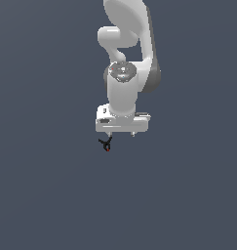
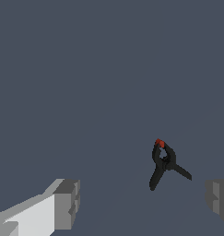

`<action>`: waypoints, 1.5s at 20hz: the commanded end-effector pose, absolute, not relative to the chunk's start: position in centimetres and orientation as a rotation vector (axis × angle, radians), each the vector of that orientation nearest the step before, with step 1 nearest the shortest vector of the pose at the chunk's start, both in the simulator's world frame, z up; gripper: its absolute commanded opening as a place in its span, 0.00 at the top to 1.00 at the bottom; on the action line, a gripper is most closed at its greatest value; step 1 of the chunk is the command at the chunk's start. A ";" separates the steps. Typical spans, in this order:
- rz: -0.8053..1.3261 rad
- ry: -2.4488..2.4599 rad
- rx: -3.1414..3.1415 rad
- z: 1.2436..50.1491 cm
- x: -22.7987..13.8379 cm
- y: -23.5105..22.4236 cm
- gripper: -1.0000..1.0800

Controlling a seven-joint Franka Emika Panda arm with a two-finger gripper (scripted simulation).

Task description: Pick up the object and move it to a goal position.

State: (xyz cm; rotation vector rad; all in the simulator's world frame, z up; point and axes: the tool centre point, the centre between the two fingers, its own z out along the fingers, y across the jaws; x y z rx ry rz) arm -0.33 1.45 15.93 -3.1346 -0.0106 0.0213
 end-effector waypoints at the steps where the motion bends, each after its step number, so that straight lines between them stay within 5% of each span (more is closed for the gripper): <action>1: 0.021 -0.011 -3.135 15.9 -0.3 1.5 0.04; 15: -0.013 0.059 -3.118 17.6 0.4 0.7 0.04; 30: -0.007 -0.224 -3.128 10.6 -1.8 -3.7 0.04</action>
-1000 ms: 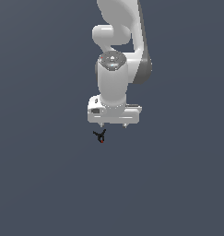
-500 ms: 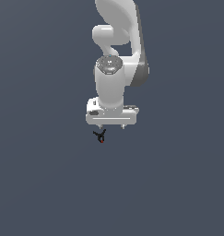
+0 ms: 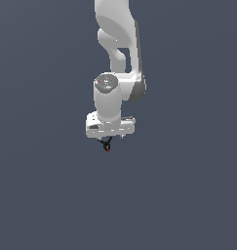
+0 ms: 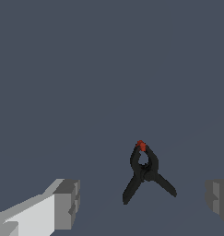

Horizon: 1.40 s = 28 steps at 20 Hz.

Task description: Pick up the object and move it to a goal position.

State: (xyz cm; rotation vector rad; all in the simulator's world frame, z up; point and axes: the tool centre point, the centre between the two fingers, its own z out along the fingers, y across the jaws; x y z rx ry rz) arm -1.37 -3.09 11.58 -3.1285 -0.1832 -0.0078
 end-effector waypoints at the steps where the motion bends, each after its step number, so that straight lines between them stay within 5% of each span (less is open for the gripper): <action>1: -0.006 -0.248 -3.127 10.1 -2.0 -4.0 0.04; 28: 0.000 -0.412 -3.114 2.4 -3.9 -6.2 0.04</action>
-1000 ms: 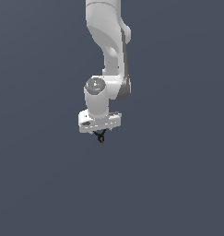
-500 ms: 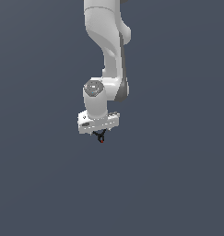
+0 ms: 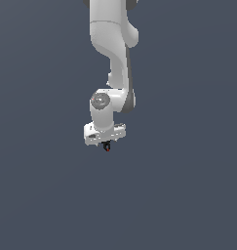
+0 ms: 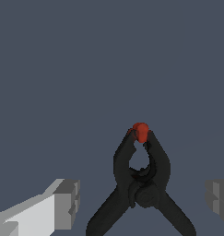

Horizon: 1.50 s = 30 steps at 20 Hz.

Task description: Pick up the object and move it to a goal position.

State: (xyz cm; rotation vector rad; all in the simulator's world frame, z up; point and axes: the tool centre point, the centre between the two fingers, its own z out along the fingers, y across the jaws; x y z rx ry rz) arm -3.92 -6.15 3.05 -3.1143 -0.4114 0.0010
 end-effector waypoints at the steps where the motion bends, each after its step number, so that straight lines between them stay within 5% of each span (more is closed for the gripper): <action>1: 0.000 -0.413 -3.114 2.0 -3.9 -6.1 0.04; 6: 0.000 -0.414 -3.114 1.4 -3.9 -6.2 0.04; 7: 0.000 -0.414 -3.114 1.4 -3.9 -6.2 1.00; 21: 0.000 -0.414 -3.114 1.9 -3.8 -6.1 1.00; 30: 0.000 -0.414 -3.114 6.5 -3.2 -5.5 1.00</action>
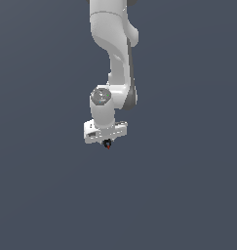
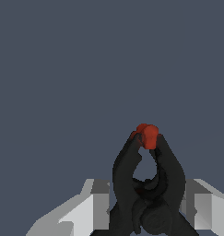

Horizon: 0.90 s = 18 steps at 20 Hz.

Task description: Pick up the object and move it to a goal position.

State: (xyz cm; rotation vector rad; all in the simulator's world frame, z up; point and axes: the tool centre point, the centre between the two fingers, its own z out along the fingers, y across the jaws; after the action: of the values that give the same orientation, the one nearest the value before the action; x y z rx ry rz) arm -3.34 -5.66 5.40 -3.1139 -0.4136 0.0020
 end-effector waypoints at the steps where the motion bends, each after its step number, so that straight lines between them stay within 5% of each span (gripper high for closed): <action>1: 0.000 -0.414 -3.114 7.3 -3.0 -5.4 1.00; 18: 0.000 -0.414 -3.114 25.1 -0.2 -3.2 1.00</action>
State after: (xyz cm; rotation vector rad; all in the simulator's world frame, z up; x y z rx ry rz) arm -0.45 -3.42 23.55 -3.1143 -0.4141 -0.0014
